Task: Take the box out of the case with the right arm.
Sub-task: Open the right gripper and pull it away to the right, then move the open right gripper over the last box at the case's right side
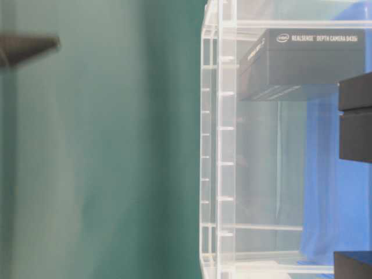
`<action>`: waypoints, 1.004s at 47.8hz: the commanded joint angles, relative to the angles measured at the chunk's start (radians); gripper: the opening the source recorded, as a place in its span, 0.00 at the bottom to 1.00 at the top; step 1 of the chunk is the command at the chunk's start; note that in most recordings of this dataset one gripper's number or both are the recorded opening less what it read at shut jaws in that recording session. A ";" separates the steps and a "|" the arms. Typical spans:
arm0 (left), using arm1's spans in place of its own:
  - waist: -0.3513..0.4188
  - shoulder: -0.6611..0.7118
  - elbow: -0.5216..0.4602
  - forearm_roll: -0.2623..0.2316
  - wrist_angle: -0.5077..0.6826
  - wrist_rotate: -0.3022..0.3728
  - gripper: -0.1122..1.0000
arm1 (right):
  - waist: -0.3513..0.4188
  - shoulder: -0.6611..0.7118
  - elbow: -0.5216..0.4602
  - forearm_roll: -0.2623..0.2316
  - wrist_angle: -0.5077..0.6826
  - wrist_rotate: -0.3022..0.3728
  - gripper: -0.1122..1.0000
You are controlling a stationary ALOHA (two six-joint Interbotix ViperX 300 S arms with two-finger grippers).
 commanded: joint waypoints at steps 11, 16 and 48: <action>0.002 -0.002 -0.005 0.002 -0.003 0.003 0.18 | 0.060 -0.256 0.284 0.005 -0.094 0.084 0.86; 0.002 -0.002 -0.003 0.002 -0.005 0.003 0.18 | 0.084 -0.333 0.373 0.005 -0.097 0.118 0.86; 0.002 0.000 0.011 0.003 -0.005 0.000 0.18 | 0.104 -0.486 0.558 -0.002 -0.103 0.135 0.86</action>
